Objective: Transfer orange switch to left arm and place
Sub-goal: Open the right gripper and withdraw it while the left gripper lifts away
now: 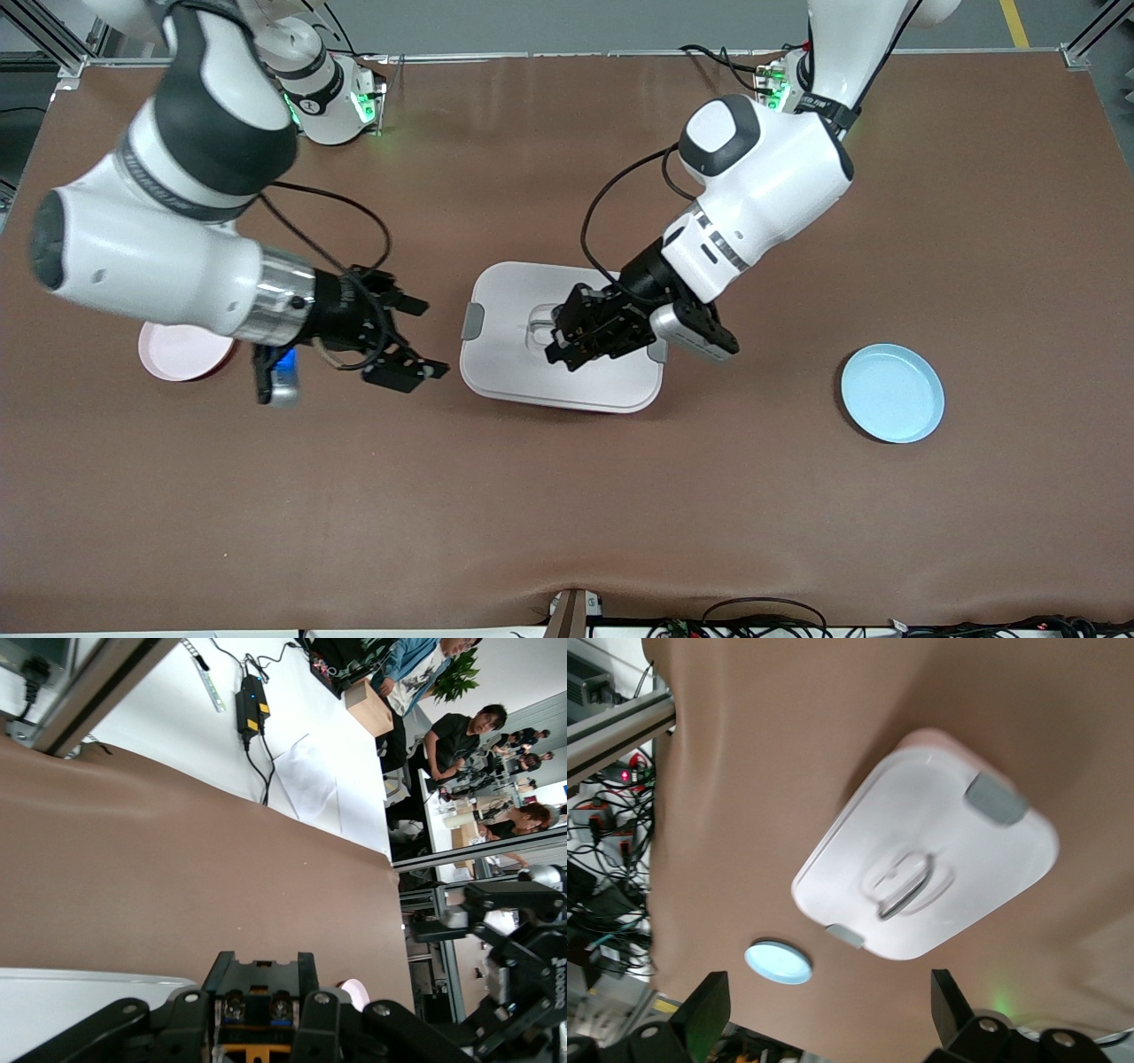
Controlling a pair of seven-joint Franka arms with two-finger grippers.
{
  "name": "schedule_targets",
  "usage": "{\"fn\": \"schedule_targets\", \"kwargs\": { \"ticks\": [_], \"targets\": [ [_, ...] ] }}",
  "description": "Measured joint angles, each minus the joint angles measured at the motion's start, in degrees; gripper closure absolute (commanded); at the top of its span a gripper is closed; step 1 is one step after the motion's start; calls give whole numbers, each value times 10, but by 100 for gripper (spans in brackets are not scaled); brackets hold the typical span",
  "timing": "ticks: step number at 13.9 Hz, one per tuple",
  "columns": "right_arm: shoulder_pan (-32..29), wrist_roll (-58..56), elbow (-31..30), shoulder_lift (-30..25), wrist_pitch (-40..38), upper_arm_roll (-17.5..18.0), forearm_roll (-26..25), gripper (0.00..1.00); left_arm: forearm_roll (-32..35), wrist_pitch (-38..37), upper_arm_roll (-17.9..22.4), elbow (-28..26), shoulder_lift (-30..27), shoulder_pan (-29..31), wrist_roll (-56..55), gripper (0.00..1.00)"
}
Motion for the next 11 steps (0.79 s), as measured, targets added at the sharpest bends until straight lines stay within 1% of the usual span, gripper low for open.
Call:
{"fn": "schedule_targets", "kwargs": {
  "ticks": [2, 3, 7, 9, 11],
  "targets": [
    [-27, -59, 3, -4, -40, 0, -13, 0, 23, -31, 0, -11, -16, 15, 0, 100],
    [-36, -93, 4, -7, -58, 0, -28, 0, 30, -55, 1, -13, -23, 25, 0, 100],
    [-58, -240, 4, -10, -101, -1, -116, 0, 97, -162, 2, -14, -54, 75, 0, 100],
    [-70, -287, 4, -11, -121, -1, -149, 0, 129, -214, 2, -14, -73, 97, 0, 100],
    [-85, -335, 4, -15, -143, -1, -171, 0, 153, -261, 2, -14, -89, 117, 0, 100]
  ]
}}
